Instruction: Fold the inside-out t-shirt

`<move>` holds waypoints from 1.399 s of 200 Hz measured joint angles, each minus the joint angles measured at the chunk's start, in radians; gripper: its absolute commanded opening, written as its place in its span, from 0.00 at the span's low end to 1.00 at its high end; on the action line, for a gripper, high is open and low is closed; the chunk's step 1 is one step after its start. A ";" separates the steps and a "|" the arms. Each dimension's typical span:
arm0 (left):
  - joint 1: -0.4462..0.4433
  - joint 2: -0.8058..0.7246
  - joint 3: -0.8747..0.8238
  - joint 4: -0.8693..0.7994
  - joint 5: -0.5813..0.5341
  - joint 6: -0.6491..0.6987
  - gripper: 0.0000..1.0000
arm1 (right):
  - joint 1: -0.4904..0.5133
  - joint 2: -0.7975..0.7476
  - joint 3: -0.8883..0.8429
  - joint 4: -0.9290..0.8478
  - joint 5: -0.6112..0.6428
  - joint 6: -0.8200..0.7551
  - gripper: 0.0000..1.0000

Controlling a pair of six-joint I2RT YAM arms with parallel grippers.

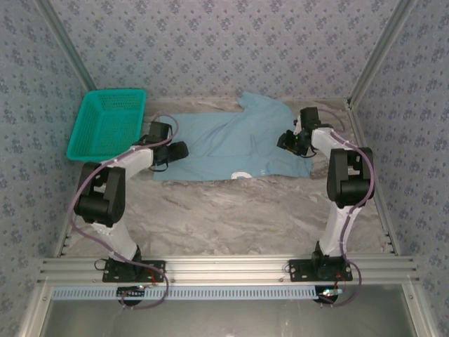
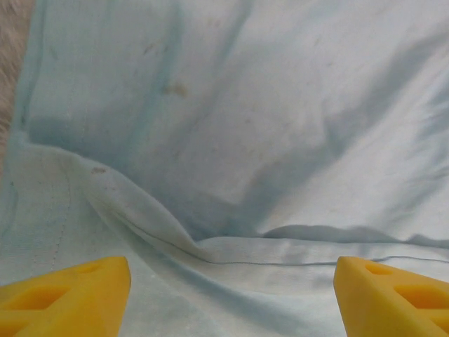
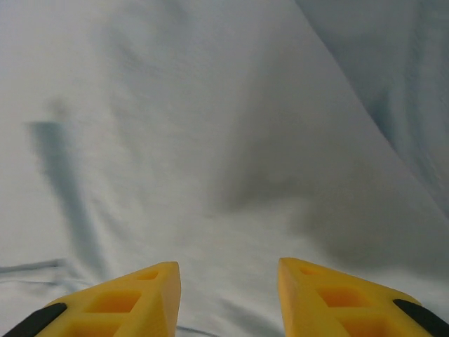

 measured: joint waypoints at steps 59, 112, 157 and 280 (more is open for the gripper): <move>0.010 0.003 -0.064 -0.021 0.016 0.025 0.76 | -0.021 -0.042 -0.090 -0.134 0.147 -0.021 0.42; -0.038 -0.280 -0.378 -0.031 0.041 -0.018 0.76 | -0.021 -0.335 -0.446 -0.222 0.186 0.012 0.42; -0.120 -0.455 -0.451 -0.161 0.030 -0.082 0.78 | -0.003 -0.492 -0.497 -0.235 0.216 0.023 0.51; 0.037 -0.001 0.094 -0.022 -0.041 0.046 0.79 | 0.034 0.376 0.536 0.131 0.179 -0.093 0.62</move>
